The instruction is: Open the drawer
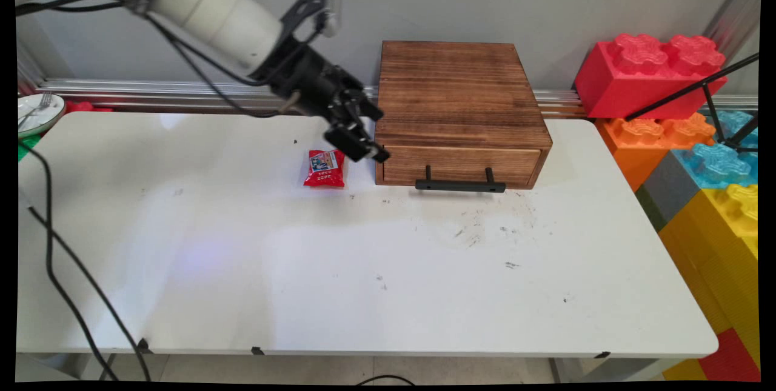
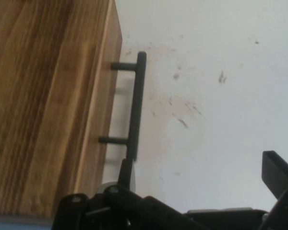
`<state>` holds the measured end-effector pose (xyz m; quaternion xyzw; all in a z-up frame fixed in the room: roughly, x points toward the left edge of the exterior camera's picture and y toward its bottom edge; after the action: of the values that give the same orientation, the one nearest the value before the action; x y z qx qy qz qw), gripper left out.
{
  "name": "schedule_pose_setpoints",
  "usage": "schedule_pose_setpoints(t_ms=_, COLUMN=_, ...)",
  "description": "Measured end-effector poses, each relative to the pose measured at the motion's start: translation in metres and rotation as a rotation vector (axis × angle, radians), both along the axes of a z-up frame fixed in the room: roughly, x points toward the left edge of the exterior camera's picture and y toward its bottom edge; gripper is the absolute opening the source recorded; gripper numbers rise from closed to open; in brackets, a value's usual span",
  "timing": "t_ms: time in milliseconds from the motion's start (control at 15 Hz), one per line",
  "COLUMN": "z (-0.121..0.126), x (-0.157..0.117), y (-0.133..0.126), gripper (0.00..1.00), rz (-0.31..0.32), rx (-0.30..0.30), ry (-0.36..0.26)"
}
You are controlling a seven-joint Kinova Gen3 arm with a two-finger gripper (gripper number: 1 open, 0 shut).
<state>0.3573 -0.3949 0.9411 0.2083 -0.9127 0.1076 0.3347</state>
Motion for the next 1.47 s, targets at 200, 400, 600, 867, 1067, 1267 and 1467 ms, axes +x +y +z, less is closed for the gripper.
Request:
schedule_pose_setpoints(t_ms=200, z=-0.001, x=-0.034, y=-0.019, gripper=1.00, rz=-0.028, rx=-0.026, ry=-0.039)
schedule_pose_setpoints(t_ms=400, z=-0.010, x=-0.066, y=-0.039, gripper=1.00, rz=-0.051, rx=-0.038, ry=-0.076)
schedule_pose_setpoints(t_ms=600, z=-0.024, x=-0.089, y=-0.055, gripper=1.00, rz=-0.062, rx=-0.031, ry=-0.102)
schedule_pose_setpoints(t_ms=867, z=-0.047, x=-0.112, y=-0.069, gripper=1.00, rz=-0.073, rx=-0.008, ry=-0.120)
schedule_pose_setpoints(t_ms=1067, z=-0.070, x=-0.126, y=-0.079, gripper=1.00, rz=-0.088, rx=-0.004, ry=-0.140)
schedule_pose_setpoints(t_ms=1267, z=-0.089, x=-0.134, y=-0.086, gripper=1.00, rz=-0.097, rx=-0.006, ry=-0.154)
schedule_pose_setpoints(t_ms=1467, z=-0.108, x=-0.141, y=-0.093, gripper=1.00, rz=-0.104, rx=-0.008, ry=-0.169)
